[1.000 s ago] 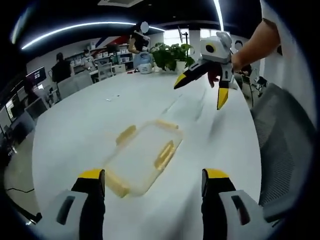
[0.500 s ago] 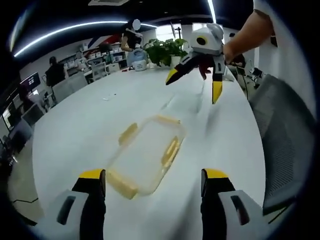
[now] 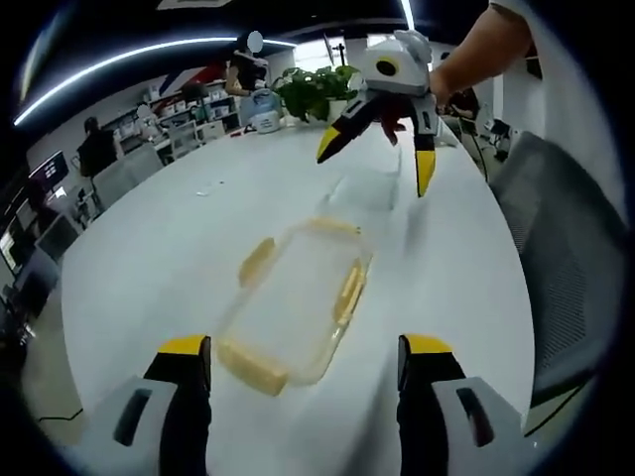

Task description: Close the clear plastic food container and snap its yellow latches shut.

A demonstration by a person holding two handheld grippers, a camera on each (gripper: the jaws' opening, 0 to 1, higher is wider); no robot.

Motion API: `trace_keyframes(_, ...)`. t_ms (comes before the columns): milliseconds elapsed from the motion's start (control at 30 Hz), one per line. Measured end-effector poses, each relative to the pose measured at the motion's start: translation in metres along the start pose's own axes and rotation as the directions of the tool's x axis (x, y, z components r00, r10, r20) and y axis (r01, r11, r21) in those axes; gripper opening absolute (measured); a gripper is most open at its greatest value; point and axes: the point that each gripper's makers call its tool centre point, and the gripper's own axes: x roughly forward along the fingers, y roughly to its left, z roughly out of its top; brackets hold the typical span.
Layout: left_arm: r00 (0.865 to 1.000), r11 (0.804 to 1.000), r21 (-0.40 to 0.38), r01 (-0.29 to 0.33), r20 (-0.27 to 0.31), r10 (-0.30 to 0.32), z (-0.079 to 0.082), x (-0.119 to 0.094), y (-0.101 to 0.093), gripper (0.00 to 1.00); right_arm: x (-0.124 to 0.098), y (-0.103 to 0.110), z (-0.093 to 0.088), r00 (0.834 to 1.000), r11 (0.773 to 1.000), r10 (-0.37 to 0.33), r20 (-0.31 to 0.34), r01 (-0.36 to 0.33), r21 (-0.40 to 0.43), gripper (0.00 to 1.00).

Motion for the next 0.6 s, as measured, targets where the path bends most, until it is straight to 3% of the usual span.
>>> trace_keyframes(600,0.996,0.995,0.081,0.052,-0.078,-0.045,-0.013,0.007,0.01,0.75,0.014,-0.004,-0.008,0.997,0.999,0.04,-0.061,-0.042,-0.025,0.78)
